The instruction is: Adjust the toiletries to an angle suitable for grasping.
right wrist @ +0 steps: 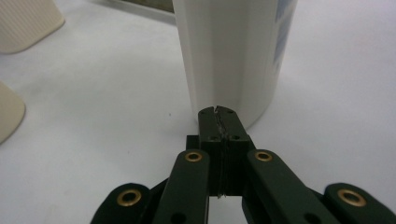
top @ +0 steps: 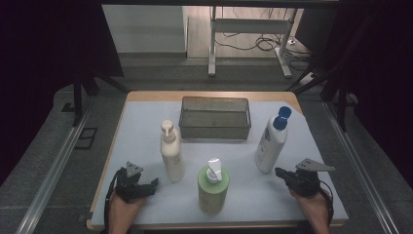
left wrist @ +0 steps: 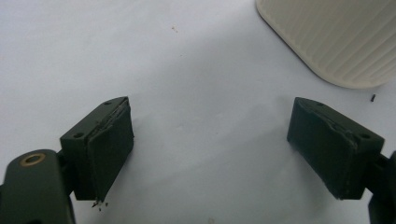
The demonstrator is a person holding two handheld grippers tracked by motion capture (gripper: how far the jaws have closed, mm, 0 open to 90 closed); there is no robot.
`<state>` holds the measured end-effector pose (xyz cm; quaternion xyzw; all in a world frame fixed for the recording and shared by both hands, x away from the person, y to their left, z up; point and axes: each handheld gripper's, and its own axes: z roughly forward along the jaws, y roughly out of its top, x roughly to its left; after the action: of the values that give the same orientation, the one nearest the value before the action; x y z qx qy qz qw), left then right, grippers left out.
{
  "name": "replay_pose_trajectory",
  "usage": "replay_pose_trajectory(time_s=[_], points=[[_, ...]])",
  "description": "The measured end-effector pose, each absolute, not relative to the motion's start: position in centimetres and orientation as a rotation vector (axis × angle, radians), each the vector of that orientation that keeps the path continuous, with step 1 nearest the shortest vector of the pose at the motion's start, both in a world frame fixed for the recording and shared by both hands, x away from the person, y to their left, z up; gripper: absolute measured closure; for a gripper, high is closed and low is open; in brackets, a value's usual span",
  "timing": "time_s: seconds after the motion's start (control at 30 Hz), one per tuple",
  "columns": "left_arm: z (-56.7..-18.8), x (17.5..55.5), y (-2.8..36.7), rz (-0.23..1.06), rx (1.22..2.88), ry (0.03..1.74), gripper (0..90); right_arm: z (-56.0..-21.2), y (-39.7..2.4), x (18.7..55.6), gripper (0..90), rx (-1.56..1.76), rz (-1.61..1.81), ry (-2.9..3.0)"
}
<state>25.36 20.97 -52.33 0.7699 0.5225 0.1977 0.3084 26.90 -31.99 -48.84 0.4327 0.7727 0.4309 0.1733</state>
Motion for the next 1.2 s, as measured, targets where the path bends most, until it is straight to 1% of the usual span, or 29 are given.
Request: replay_pose_trajectory(time_s=[0.37,0.8,1.2], points=[[-52.3,25.4,21.0,0.522,2.035,1.381,14.4,-48.4,-29.8,27.4,89.6,1.174,1.244,2.250],[-52.3,25.4,21.0,0.523,2.035,1.381,14.4,-49.3,-26.9,28.5,89.8,1.158,1.163,2.234],[-52.3,25.4,21.0,0.523,2.035,1.381,14.4,-49.9,-26.8,29.0,89.9,1.144,1.117,2.223]])
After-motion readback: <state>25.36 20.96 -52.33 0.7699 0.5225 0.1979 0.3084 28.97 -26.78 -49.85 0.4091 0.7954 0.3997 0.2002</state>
